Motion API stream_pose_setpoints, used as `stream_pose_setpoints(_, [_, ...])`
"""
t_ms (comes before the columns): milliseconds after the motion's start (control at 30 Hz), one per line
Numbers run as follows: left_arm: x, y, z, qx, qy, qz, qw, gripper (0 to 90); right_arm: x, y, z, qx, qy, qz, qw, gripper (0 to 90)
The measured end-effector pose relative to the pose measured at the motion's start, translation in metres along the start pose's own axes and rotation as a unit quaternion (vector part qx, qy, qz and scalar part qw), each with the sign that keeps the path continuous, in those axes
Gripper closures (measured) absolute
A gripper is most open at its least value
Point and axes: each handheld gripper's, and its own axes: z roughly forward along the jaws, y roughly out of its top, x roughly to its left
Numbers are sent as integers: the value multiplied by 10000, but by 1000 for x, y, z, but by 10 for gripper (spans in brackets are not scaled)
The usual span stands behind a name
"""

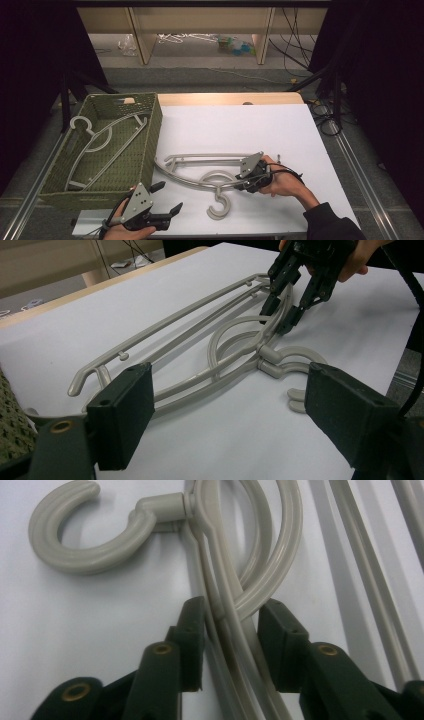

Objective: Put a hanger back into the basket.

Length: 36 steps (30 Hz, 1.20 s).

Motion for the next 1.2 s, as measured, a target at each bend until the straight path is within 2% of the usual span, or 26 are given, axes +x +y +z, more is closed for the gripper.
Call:
stream_pose_setpoints(67, [0,-1,1,1,-5,17,10000,201,1,1,-2,-92,46,-144,9998,755])
stream_pose_setpoints(100, [0,-2,1,60,-9,25,10000,201,2,2,-3,-78,32,-332,9994,761])
stream_pose_setpoints(167, [0,-2,1,60,-2,21,10000,201,2,2,-3,-52,31,-395,9992,767])
stream_pose_setpoints(200, [0,-1,1,27,-8,-3,10000,202,3,2,-3,-51,11,-529,9986,774])
stream_pose_setpoints(267, [1,-2,1,64,-1,58,10000,203,4,3,-5,-34,16,-586,9983,777])
stream_pose_setpoints(300, [0,-2,2,61,-2,13,10000,203,4,3,-6,-58,7,-602,9982,778])
stream_pose_setpoints(433, [1,-1,3,29,20,51,10000,207,4,6,-12,-43,-81,-728,9973,784])
stream_pose_setpoints(467, [0,-2,4,91,8,177,9998,244,5,9,-17,-113,-103,-809,9966,789])
stream_pose_setpoints(533, [-1,-2,6,127,19,212,9997,253,5,11,-20,-170,-169,-863,9960,791])
stream_pose_setpoints(567, [0,-1,7,170,34,353,9992,247,5,12,-22,-191,-146,-886,9958,795])
stream_pose_setpoints(633, [-2,-1,12,125,79,342,9993,247,5,14,-25,-337,-158,-943,9948,802])
stream_pose_setpoints(767, [0,-1,25,305,224,582,9976,263,7,16,-31,-369,-218,-1076,9933,814])
stream_pose_setpoints(800, [-1,-1,29,362,236,498,9978,277,7,17,-31,-387,-239,-1140,9924,817])
stream_pose_setpoints(833, [0,1,32,361,252,541,9976,283,8,18,-33,-318,-270,-1151,9925,818])
stream_pose_setpoints(867, [0,4,40,373,312,684,9965,301,11,20,-36,-320,-145,-1155,9927,820])
stream_pose_setpoints(933, [0,5,44,395,324,750,9959,306,11,20,-36,-413,-113,-1188,9920,821])
stream_pose_setpoints(1000, [0,10,55,478,351,1039,9928,344,14,21,-39,-402,-154,-1146,9925,821])
stream_pose_setpoints(1067, [0,12,61,464,350,1074,9925,347,15,21,-41,-338,-160,-1162,9925,822])
stream_pose_setpoints(1100, [-1,13,67,513,323,1175,9912,369,15,20,-43,-393,-166,-1221,9916,822])
stream_pose_setpoints(1167, [-1,14,70,536,307,1231,9905,372,16,20,-46,-381,-162,-1217,9917,822])
stream_pose_setpoints(1200, [-2,15,75,539,269,1282,9899,372,16,19,-48,-498,-92,-1224,9912,822])
